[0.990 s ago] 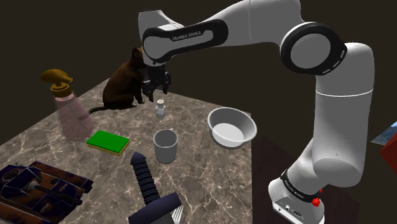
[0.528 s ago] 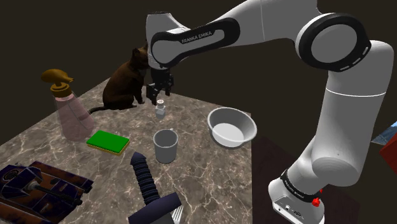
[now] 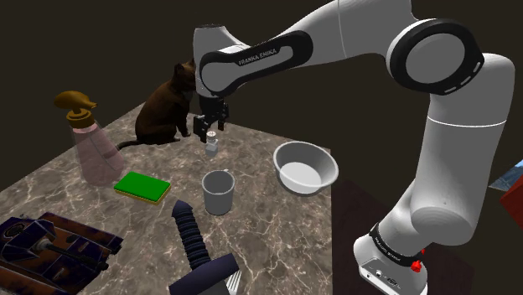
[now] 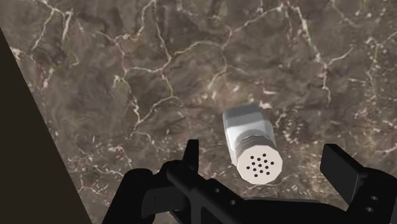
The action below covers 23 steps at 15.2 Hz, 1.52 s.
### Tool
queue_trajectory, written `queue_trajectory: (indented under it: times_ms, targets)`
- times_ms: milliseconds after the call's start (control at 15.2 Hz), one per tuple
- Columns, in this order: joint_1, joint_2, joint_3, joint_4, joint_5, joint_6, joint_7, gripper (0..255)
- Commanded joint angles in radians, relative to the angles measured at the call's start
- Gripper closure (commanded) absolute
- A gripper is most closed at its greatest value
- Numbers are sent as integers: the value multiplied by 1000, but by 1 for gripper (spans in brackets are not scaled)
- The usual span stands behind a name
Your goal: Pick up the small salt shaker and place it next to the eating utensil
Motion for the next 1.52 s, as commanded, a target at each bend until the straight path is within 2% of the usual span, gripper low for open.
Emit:
queue_trajectory:
  times_ms: [0,66,132,726,1452]
  targets:
    - [0,0,0,0,0,0,0,0]
    - [0,0,0,0,0,0,0,0]
    - [0,0,0,0,0,0,0,255]
    - [0,0,0,0,0,0,0,255]
    - [-2,-45,7,86,16,-129,-9,255]
